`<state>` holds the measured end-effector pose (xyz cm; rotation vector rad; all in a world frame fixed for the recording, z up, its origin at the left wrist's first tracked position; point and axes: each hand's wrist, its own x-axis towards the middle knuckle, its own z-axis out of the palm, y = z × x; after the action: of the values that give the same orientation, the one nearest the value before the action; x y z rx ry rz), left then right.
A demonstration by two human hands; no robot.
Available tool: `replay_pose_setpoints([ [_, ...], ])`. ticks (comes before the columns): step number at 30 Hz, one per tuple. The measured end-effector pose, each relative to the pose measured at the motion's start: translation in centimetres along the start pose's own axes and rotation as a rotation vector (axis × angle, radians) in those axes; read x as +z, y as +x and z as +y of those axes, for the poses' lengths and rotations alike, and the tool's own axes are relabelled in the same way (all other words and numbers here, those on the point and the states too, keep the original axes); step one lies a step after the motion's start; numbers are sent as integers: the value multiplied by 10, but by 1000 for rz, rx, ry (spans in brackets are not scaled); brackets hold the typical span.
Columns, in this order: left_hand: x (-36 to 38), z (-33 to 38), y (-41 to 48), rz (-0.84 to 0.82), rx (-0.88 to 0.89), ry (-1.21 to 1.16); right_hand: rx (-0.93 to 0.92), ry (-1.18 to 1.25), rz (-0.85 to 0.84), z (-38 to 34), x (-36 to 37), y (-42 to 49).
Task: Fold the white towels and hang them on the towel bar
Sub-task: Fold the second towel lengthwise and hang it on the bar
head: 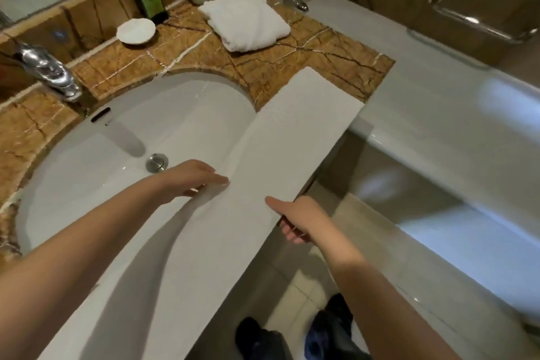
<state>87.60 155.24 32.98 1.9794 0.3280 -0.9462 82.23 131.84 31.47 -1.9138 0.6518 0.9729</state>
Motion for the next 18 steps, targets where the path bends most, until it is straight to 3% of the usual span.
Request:
replay_pose_setpoints([
  [10,-18,-14,5,-56,-55,-205,-65,10,43,7,2,2],
  [18,-18,10,-15,-65,-11,-268,-248,388,73,8,-6,-23],
])
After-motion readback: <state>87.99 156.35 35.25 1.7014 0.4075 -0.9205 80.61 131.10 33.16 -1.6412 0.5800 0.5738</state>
